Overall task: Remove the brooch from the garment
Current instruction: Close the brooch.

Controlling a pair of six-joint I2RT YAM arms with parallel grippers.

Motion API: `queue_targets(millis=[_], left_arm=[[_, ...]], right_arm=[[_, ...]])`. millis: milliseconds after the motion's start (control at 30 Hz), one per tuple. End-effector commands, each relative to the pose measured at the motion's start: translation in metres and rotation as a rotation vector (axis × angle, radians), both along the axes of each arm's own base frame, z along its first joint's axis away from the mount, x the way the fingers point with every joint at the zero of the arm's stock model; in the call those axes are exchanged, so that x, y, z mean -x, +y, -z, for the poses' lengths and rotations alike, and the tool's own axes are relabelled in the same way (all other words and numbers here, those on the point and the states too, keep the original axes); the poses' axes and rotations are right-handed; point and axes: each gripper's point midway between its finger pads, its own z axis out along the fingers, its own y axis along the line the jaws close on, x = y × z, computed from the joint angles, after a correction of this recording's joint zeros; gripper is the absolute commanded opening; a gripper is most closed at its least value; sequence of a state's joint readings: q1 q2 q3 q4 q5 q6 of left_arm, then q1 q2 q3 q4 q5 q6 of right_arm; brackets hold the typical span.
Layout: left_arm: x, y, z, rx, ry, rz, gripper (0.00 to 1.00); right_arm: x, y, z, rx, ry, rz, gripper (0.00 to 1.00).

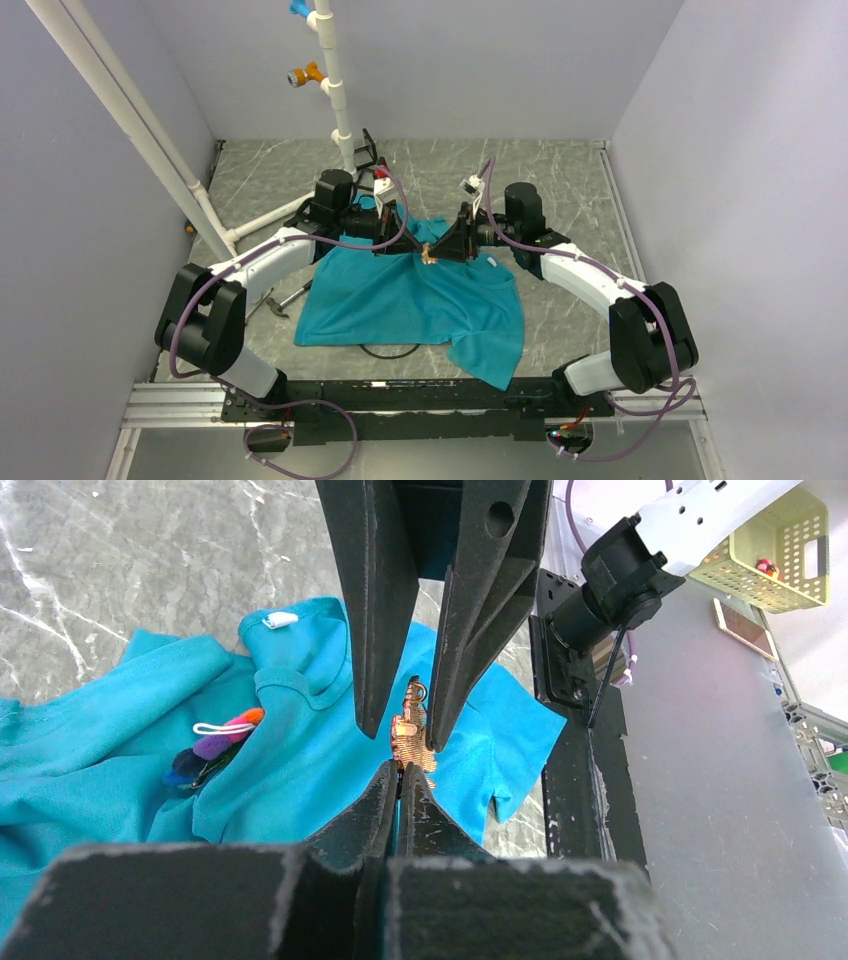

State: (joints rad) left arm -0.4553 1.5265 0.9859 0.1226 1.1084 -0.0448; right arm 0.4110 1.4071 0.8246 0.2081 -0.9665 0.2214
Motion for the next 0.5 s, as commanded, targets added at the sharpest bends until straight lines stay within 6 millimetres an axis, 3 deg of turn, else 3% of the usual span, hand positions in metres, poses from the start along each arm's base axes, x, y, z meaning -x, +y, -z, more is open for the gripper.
queue_targets(millis=[0,467], left_arm=[[0.022,-0.002,-0.018,0.043,-0.008,0.091,0.0],[0.022,-0.004,-0.021,0.058,0.008,0.104,0.0]], right_arm=[[-0.014,-0.002,-0.019,-0.045,-0.104,0.014,0.34],[-0.002,0.007,-0.013,-0.039,-0.097,-0.058,0.4]])
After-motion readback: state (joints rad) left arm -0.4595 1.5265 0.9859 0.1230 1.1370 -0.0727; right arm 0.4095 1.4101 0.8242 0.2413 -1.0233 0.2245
